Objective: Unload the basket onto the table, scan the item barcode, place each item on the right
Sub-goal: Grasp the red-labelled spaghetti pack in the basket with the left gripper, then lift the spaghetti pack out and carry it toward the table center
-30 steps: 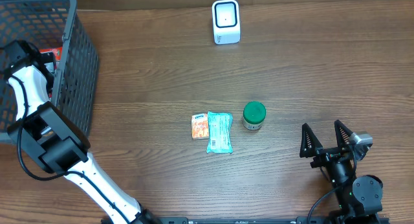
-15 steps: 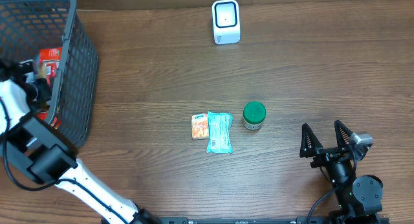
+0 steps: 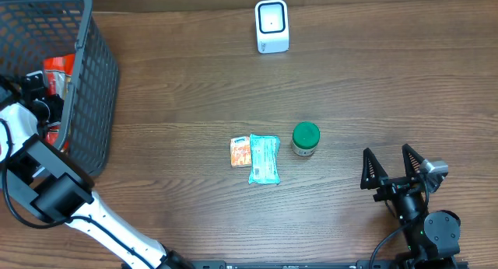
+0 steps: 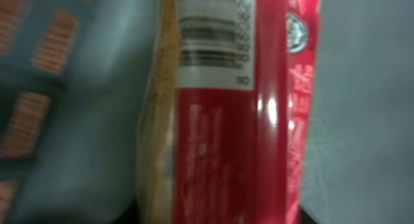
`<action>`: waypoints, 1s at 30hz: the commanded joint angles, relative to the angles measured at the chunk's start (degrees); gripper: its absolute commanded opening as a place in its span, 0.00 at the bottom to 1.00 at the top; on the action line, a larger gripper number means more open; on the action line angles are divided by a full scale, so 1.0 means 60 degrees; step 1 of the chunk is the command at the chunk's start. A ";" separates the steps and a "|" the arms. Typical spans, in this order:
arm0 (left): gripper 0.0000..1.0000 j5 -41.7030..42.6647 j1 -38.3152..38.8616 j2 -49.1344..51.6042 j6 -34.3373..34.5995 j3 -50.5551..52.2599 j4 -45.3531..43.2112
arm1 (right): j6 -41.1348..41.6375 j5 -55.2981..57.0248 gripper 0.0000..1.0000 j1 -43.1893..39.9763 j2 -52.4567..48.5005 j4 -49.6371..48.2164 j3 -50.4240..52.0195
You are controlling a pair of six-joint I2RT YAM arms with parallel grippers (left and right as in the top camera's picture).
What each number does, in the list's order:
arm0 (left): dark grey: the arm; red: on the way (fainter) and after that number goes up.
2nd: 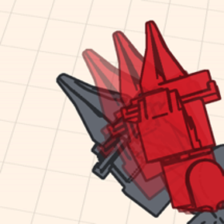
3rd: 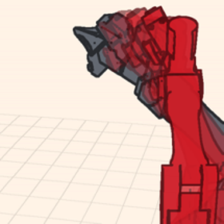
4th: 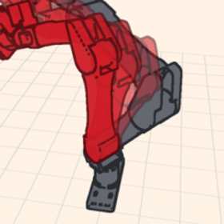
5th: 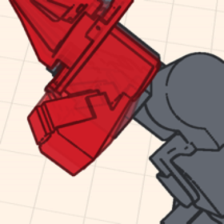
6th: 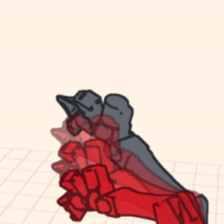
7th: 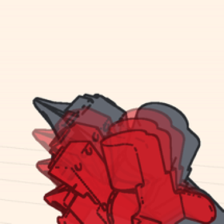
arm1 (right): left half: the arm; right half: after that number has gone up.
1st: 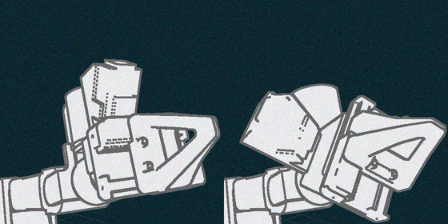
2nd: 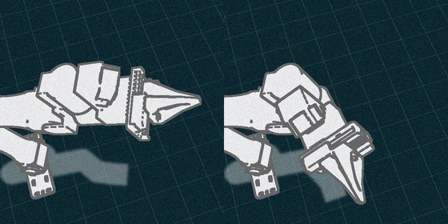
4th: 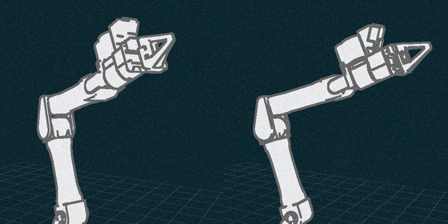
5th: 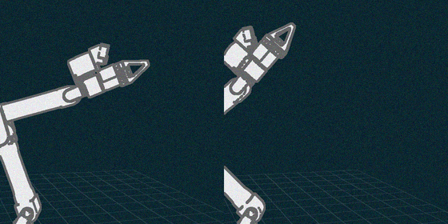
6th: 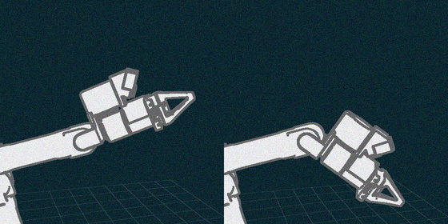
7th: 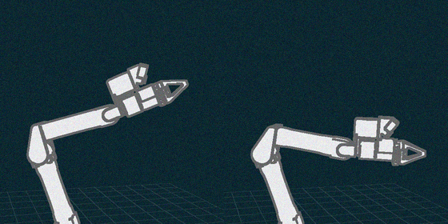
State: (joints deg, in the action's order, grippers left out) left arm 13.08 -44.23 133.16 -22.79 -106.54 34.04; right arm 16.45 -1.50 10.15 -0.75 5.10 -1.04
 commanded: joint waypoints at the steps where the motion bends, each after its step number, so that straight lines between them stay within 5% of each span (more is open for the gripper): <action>1: 0.09 -0.0018 0.0091 0.0277 0.0106 0.0095 0.0404 | -0.0055 0.0018 1.00 -0.0025 0.0051 -0.0051 0.0095; 14: 0.04 0.0076 0.0357 -0.2029 0.2652 -0.3067 0.2936 | -0.0055 0.0018 1.00 -0.0025 0.0051 -0.0051 0.0095; 24: 0.04 0.0044 0.1439 -0.5912 0.3818 -0.3344 0.2575 | -0.0055 0.0015 1.00 -0.0025 0.0051 -0.0051 0.0095; 30: 0.04 -0.0029 0.2601 -0.7213 0.4648 -0.3340 0.4091 | -0.0055 0.0015 1.00 -0.0025 0.0051 -0.0051 0.0095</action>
State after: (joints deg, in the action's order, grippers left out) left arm 11.84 -32.05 93.25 0.19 -125.38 55.33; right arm 16.47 -1.48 10.15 -0.75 5.15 -1.04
